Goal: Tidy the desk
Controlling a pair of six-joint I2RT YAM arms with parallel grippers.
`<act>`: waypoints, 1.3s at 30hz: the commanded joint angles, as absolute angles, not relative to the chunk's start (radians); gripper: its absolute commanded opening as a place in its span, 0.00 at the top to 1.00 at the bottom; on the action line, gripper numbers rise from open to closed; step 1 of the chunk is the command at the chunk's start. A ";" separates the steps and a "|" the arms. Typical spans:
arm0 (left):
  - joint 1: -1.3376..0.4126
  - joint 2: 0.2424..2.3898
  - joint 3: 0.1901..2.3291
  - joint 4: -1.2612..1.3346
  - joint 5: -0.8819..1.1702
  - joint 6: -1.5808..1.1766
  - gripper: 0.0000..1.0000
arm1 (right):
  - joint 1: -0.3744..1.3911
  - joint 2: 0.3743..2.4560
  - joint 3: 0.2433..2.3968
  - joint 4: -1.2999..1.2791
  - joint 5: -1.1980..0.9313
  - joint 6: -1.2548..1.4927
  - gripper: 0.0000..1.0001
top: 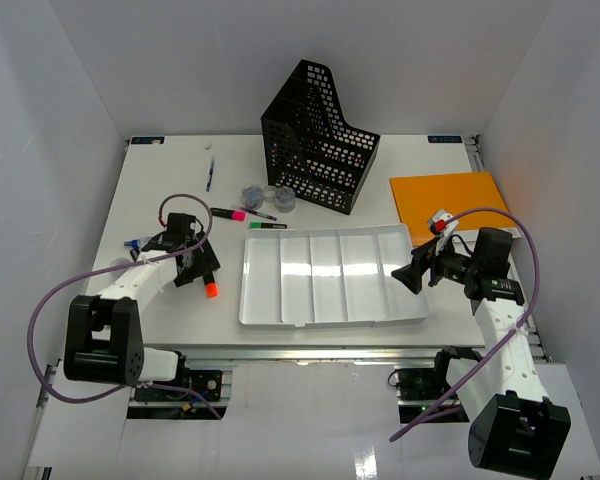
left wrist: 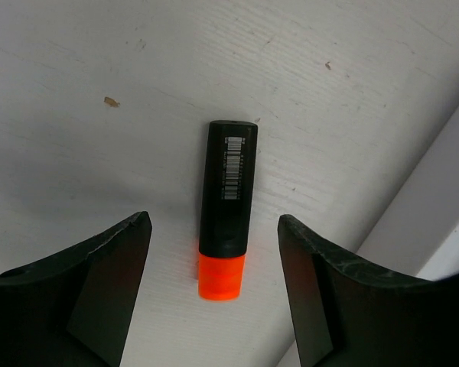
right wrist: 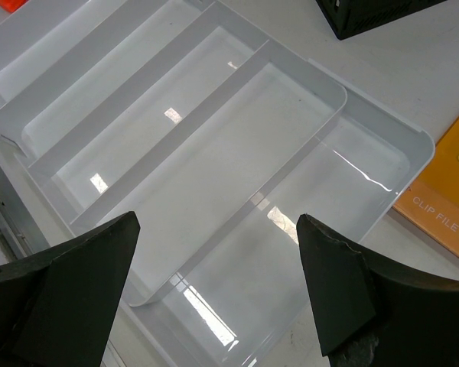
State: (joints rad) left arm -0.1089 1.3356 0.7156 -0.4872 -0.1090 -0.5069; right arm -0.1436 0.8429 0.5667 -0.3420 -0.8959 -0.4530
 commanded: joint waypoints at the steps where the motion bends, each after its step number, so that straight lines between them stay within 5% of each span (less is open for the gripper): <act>1: -0.121 1.417 0.800 -0.496 -0.128 -0.488 0.25 | -0.144 0.825 0.592 -0.339 -0.920 -0.460 0.10; 13: -0.194 1.573 0.842 -0.502 -0.195 -0.479 0.41 | -0.143 0.816 0.589 -0.341 -0.913 -0.463 0.10; 25: -0.222 1.447 0.878 -0.530 -0.211 -0.476 1.00 | -0.144 0.810 0.584 -0.342 -0.908 -0.466 0.10; 32: -0.305 1.277 0.948 -0.543 -0.087 -0.477 1.00 | -0.144 0.816 0.584 -0.342 -0.910 -0.469 0.10; 39: -0.424 1.338 1.011 -0.511 0.088 -0.499 1.00 | -0.144 0.817 0.580 -0.341 -0.907 -0.475 0.10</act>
State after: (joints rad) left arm -0.3673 1.2906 0.9775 -0.5219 -0.0265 -0.4822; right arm -0.1436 0.8236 0.5667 -0.3424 -0.8934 -0.4570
